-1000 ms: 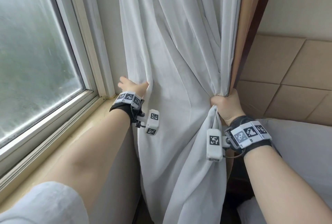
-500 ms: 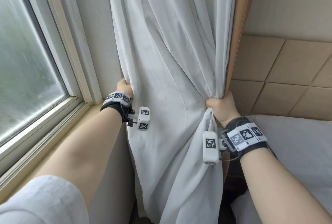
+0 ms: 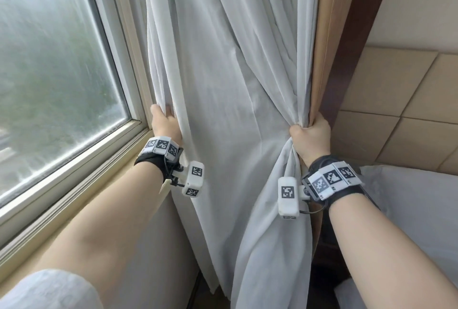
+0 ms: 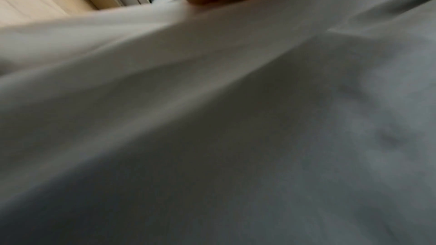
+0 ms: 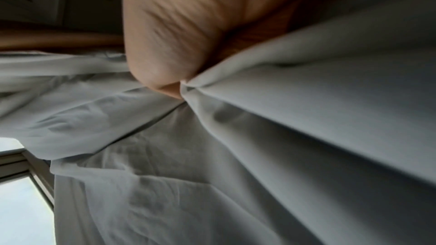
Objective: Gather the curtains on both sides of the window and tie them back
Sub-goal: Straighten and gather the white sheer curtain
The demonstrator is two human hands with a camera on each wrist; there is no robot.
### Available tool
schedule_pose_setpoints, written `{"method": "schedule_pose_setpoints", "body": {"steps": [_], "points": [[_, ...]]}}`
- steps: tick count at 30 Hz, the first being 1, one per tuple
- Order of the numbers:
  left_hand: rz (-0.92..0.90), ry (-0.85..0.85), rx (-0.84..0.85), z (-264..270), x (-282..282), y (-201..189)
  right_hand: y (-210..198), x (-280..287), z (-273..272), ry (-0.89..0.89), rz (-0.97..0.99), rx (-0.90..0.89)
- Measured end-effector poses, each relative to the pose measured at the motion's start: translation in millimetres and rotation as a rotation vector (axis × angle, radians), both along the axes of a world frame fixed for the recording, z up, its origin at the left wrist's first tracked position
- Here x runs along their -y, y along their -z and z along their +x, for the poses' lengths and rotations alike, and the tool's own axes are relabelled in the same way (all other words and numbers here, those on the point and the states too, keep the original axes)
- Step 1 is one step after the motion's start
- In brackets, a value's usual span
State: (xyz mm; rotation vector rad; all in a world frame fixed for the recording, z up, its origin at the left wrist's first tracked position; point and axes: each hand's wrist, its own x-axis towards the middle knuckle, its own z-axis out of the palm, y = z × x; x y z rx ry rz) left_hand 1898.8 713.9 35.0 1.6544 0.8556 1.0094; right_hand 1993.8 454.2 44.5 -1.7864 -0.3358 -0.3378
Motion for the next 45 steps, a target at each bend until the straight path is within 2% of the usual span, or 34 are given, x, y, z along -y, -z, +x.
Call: {"method": "schedule_pose_setpoints", "body": {"steps": [4,7,11,14,17,20,24,28,31,37,40,42,45], "points": [[0.083,-0.073,0.045,-27,15,-7,-3,-3,-5,0.065,-0.041,0.016],[0.074,-0.005,0.069,-39,40,-14,-4,-2,-8,0.09,-0.059,0.011],[0.155,0.135,0.056,-39,85,-19,-5,-8,-19,0.085,-0.088,-0.004],[0.214,0.243,0.061,-33,111,-21,-2,-20,-29,-0.022,-0.095,-0.034],[0.244,0.32,0.057,-27,130,-26,2,-27,-38,-0.216,-0.072,-0.082],[0.273,0.351,0.033,-24,130,-27,0,-21,-42,-0.399,-0.067,-0.137],[0.212,0.439,0.065,-22,121,-18,-3,-9,-37,-0.513,-0.081,-0.178],[0.269,0.386,0.065,-16,126,-13,-2,-6,-35,-0.507,-0.025,-0.226],[0.31,0.444,0.092,-15,139,-19,-1,-11,-36,-0.442,0.023,-0.205],[0.354,0.546,0.014,-16,150,-10,0,-19,-34,-0.398,0.093,-0.206],[0.366,0.568,0.041,-15,150,0,-3,-11,-36,-0.456,0.121,-0.257],[0.431,0.555,-0.025,-12,151,7,-6,-8,-38,-0.527,0.16,-0.263],[0.566,0.701,-0.055,-12,160,20,-7,-12,-33,-0.536,0.08,-0.221]]}}
